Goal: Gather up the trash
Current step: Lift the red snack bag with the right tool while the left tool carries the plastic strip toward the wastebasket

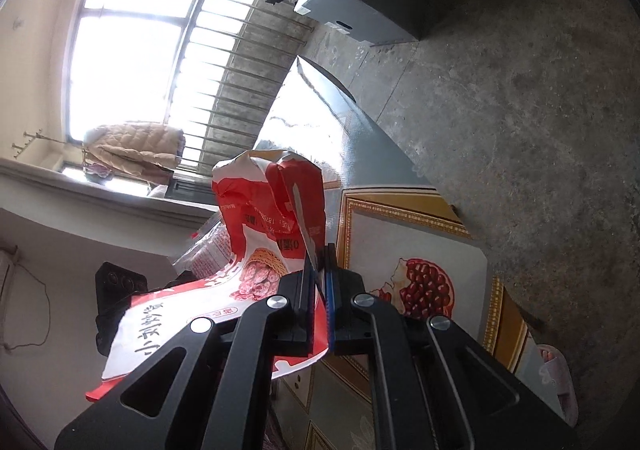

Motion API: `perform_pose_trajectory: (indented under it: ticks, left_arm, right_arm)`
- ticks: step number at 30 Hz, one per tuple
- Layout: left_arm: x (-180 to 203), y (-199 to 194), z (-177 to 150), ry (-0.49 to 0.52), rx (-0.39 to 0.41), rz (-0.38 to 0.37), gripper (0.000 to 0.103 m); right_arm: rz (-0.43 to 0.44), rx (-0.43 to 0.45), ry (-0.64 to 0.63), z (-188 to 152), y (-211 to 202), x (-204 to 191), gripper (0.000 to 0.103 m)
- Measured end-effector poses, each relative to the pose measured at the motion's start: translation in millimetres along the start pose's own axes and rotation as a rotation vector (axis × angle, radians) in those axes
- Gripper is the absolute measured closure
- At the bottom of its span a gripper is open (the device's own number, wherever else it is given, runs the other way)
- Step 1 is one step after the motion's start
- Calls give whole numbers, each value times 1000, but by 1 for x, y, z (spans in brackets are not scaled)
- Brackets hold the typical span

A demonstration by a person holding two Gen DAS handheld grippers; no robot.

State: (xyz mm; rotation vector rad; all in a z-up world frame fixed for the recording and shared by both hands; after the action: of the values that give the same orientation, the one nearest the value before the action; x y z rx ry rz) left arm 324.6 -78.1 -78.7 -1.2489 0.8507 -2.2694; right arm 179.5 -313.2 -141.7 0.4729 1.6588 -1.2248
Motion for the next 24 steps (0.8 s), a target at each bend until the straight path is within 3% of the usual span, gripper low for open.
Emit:
perform_pose_trajectory:
  ticks: [12,18,24]
  left_arm:
    - [56,-62,9,136,160,-3,103]
    - [92,-76,1,199,196,-17,103]
    - [133,-58,-7,238,178,-69,103]
  right_arm:
    - [87,84,8,2,-68,-8,99]
    - [100,147,-3,3,-112,-4,99]
    - [79,238,7,4,-164,18,99]
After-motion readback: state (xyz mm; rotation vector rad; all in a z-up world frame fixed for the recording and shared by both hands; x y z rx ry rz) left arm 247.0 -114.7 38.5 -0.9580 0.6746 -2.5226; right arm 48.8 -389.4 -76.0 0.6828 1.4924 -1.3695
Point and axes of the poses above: each gripper's, at about its wrist camera, not at the fingertips, and y roughly the way its jaws point, x to its right, z to its top, the point moved 9 cm from there along y, roughly the way its jaws point, and after that the axes turned 12 degrees about y, right-handed, at the moved point
